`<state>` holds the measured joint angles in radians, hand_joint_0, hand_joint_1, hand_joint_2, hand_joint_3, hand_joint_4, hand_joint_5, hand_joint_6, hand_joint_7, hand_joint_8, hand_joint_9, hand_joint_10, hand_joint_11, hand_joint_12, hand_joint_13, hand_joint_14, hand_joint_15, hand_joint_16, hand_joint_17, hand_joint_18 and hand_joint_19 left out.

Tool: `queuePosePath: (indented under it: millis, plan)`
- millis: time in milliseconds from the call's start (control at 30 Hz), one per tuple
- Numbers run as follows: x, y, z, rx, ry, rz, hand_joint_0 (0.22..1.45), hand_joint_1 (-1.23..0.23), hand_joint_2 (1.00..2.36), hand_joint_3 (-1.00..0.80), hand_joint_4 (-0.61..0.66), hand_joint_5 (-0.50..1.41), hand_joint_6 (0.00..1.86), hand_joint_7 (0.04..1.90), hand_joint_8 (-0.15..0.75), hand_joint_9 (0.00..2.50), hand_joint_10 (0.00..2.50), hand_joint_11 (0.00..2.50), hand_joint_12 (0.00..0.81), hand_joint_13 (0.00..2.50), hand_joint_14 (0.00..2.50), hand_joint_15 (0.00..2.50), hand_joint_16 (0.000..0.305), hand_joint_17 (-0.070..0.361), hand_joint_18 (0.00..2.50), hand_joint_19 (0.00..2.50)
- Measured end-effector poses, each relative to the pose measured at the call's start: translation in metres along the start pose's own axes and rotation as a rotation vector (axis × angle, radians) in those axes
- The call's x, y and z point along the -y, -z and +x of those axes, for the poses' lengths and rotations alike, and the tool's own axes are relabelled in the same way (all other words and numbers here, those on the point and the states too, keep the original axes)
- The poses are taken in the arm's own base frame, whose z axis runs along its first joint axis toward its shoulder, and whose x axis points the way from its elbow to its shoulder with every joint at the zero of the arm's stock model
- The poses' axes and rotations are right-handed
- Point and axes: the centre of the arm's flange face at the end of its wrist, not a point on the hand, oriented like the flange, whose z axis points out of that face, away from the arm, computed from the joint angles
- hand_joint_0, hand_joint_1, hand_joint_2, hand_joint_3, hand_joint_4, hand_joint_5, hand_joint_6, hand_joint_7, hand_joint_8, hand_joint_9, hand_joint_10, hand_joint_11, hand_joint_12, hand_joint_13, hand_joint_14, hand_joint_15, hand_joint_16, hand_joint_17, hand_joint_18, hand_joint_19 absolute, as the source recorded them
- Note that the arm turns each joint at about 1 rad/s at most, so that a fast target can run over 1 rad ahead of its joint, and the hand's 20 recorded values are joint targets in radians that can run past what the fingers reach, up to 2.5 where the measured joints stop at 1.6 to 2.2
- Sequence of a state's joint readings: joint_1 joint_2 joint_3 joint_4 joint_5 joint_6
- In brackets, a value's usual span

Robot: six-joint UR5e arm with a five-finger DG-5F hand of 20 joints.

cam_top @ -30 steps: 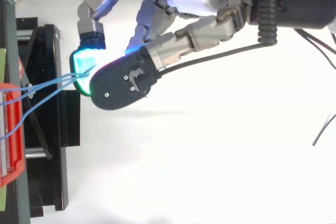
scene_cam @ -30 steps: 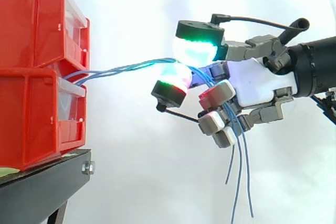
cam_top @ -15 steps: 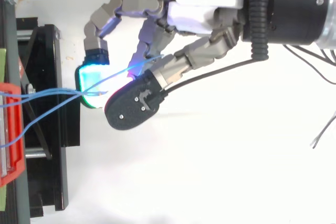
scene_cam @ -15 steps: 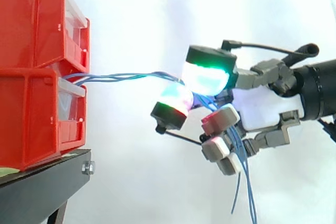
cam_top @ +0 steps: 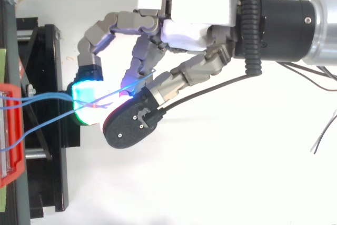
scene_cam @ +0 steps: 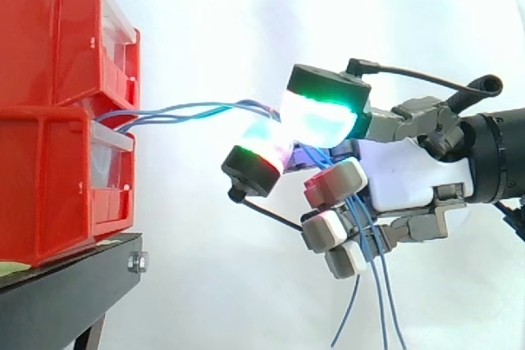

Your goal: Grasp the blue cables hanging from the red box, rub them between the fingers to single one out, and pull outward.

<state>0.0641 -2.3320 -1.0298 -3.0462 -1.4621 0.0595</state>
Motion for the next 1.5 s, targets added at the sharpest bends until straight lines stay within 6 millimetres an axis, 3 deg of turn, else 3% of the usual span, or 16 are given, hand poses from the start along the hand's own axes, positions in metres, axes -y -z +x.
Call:
queuePosePath:
  millis: [300,667,800,900,1000,1100,1167,1200,1267,1367,1500]
  plan:
    - [-0.0005,-0.0003,0.0013,-0.002,-0.002,-0.002,0.49,-0.73,1.0,-0.5,0.03,-0.14,0.9,0.97,0.325,1.33,0.02,1.05,0.408,1.11,0.03,0.76,0.056,0.127,0.97,0.84]
    - [-0.0012,-0.0006,0.0017,-0.003,-0.002,-0.005,0.55,-0.61,1.0,-0.5,0.03,-0.14,0.89,0.97,0.317,1.35,0.03,1.05,0.399,1.12,0.03,0.77,0.053,0.119,0.96,0.88]
    - [-0.0013,-0.0006,0.0018,-0.004,-0.002,-0.005,0.6,-0.64,1.01,-0.42,0.02,-0.14,0.89,1.0,0.307,1.35,0.03,1.06,0.391,1.11,0.03,0.78,0.052,0.116,0.95,0.89]
    - [-0.0013,-0.0005,0.0018,-0.005,-0.002,-0.004,0.62,-0.79,1.01,-0.21,0.01,-0.14,0.9,1.01,0.33,1.33,0.02,1.07,0.411,1.13,0.03,0.76,0.057,0.127,1.0,0.84]
    - [-0.0012,-0.0004,0.0019,-0.006,-0.002,-0.002,0.68,-0.87,1.02,-0.16,-0.08,-0.16,0.92,1.09,0.295,1.27,0.03,1.07,0.381,1.09,0.03,0.76,0.051,0.114,0.94,0.85]
    - [-0.0015,-0.0004,0.0021,-0.007,-0.002,-0.002,0.78,-0.91,1.02,-0.27,-0.17,-0.17,0.93,1.17,0.282,1.22,0.03,1.06,0.371,1.05,0.03,0.75,0.049,0.111,0.9,0.8]
    - [-0.0019,-0.0004,0.0021,-0.008,-0.002,-0.002,0.81,-0.91,1.01,-0.34,-0.22,-0.17,0.94,1.15,0.275,1.21,0.03,1.04,0.367,1.01,0.03,0.74,0.049,0.11,0.87,0.8]
    - [-0.0022,-0.0005,0.0022,-0.008,-0.002,-0.003,0.83,-0.89,1.0,-0.46,-0.26,-0.18,0.94,1.11,0.271,1.21,0.03,1.03,0.364,1.0,0.03,0.74,0.048,0.108,0.86,0.79]
    - [-0.0027,-0.0006,0.0022,-0.008,-0.002,-0.004,0.84,-0.89,1.0,-0.5,-0.26,-0.18,0.94,1.11,0.264,1.2,0.03,1.04,0.362,0.99,0.03,0.72,0.048,0.108,0.86,0.78]
    - [-0.0038,-0.0009,0.0023,-0.008,-0.002,-0.006,0.79,-0.88,1.0,-0.5,-0.21,-0.17,0.94,1.09,0.26,1.2,0.03,1.03,0.361,0.99,0.03,0.72,0.048,0.107,0.87,0.76]
    - [-0.0043,-0.0008,0.0017,-0.007,-0.002,-0.005,0.65,-0.88,1.0,-0.5,-0.06,-0.15,0.92,0.94,0.279,1.25,0.03,1.05,0.366,1.01,0.03,0.73,0.047,0.106,0.87,0.8]
